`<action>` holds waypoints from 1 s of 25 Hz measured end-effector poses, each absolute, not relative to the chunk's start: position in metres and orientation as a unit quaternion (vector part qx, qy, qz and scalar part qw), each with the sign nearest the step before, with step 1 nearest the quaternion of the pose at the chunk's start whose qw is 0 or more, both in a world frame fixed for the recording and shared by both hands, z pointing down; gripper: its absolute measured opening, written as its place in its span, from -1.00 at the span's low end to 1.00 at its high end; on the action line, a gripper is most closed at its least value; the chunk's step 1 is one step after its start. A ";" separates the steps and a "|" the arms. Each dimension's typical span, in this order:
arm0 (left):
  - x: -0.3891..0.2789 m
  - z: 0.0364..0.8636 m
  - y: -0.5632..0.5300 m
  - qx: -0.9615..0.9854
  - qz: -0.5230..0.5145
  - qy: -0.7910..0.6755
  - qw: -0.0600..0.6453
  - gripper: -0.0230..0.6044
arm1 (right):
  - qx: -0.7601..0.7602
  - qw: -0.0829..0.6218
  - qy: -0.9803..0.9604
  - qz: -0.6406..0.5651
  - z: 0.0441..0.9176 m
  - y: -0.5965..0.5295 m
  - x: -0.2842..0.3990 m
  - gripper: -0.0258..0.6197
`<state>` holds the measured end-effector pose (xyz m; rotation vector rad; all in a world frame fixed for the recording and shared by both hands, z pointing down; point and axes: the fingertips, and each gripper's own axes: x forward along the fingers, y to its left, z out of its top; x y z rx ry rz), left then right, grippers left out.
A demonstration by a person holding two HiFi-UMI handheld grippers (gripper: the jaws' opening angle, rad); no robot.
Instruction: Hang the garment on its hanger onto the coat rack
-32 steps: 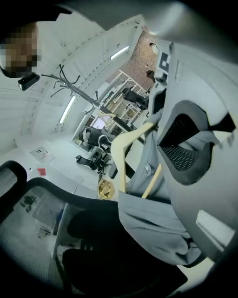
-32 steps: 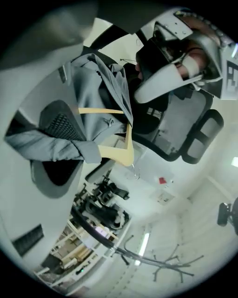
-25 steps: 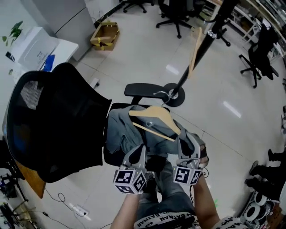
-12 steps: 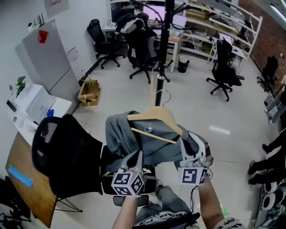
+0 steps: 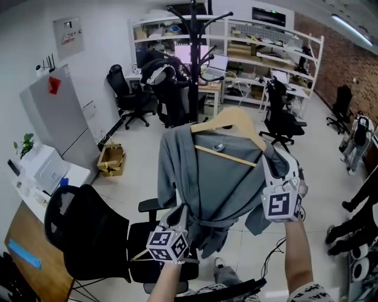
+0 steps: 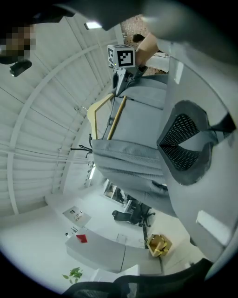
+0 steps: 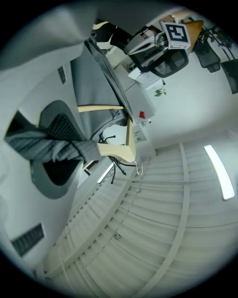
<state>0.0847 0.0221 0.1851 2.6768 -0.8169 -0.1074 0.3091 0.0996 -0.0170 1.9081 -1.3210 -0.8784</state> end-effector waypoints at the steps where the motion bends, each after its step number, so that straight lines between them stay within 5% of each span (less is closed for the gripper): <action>1: 0.094 0.182 0.019 0.942 -0.040 -0.286 0.169 -0.97 | 0.728 0.330 -0.495 -0.341 -0.029 0.100 0.323 -0.53; 12: 0.198 0.163 -0.017 0.947 -0.047 -0.272 0.166 -0.97 | 0.752 0.382 -0.400 -0.359 -0.105 0.083 0.463 -0.53; 25: 0.313 0.094 -0.086 0.953 -0.050 -0.275 0.113 -0.97 | 0.760 0.402 -0.388 -0.332 -0.063 -0.025 0.577 -0.53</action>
